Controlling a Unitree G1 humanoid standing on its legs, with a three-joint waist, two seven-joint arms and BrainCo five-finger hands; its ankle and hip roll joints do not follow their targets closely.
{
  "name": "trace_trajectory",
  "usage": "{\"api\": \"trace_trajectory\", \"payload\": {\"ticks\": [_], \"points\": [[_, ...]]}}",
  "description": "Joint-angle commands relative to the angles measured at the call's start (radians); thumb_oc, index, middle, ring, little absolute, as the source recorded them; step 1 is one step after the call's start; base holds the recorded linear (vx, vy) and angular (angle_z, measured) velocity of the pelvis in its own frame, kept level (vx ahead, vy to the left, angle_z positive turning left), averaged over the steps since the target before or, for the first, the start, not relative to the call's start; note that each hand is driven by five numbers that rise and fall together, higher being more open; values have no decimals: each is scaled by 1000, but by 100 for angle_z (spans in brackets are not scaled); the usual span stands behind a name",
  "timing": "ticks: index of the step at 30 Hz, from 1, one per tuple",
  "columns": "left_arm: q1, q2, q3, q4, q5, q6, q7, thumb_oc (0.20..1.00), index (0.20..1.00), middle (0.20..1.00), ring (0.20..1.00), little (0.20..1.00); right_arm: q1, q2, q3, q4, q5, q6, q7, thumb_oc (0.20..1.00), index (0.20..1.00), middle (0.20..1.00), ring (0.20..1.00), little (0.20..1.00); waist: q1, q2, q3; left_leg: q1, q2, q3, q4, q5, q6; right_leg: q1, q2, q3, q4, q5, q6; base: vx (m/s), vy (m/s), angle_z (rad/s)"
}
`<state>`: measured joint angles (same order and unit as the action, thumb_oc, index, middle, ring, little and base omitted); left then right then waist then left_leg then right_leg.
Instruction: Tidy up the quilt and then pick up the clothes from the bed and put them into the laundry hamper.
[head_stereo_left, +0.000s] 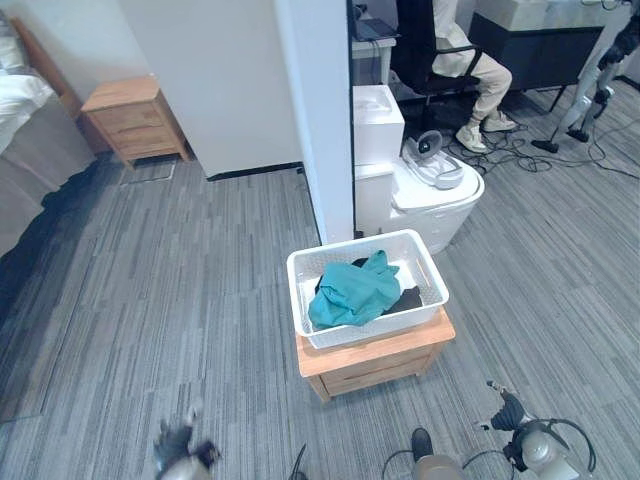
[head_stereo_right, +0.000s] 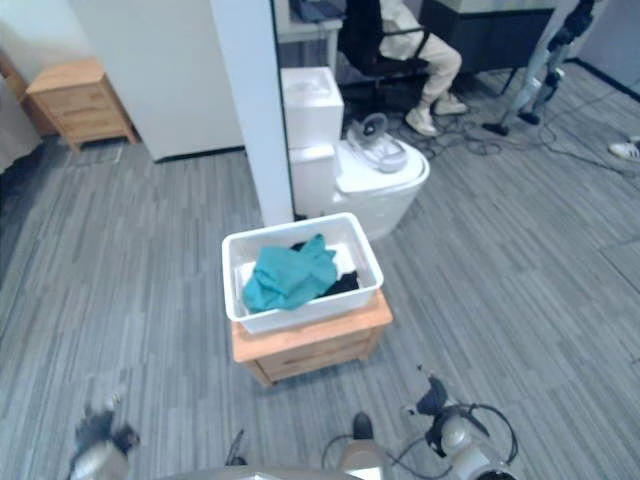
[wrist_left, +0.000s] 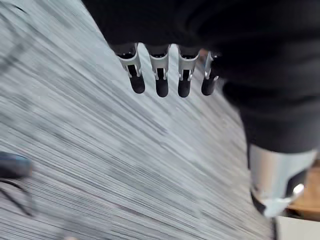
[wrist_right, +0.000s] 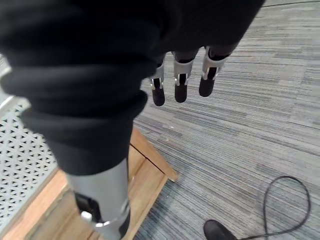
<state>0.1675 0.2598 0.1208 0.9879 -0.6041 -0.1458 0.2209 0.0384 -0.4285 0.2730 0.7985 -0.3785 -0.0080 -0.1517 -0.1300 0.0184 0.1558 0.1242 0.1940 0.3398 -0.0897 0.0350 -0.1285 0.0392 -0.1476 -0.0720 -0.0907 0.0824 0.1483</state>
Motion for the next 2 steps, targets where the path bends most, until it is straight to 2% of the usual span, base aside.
{"api": "trace_trajectory", "payload": {"ticks": [1, 2], "points": [[-107, 9, 18, 63, 53, -2, -24, 1000, 1000, 1000, 1000, 1000, -71, 9, -15, 25, 51, -20, -23, 1000, 1000, 1000, 1000, 1000, 4, 4, 36, 53, 12, -16, 2, -5, -40, 8, -22, -1, 33, -56, 46, -35, 51, 6], [-103, -4, 34, 121, 34, 8, -33, 1000, 1000, 1000, 1000, 1000, -78, 28, -9, 57, 65, -17, -21, 1000, 1000, 1000, 1000, 1000, 9, 2, 34, 51, 9, -18, 2, -7, -38, 5, -25, -2, 32, -53, 48, -53, 75, 9]]}}
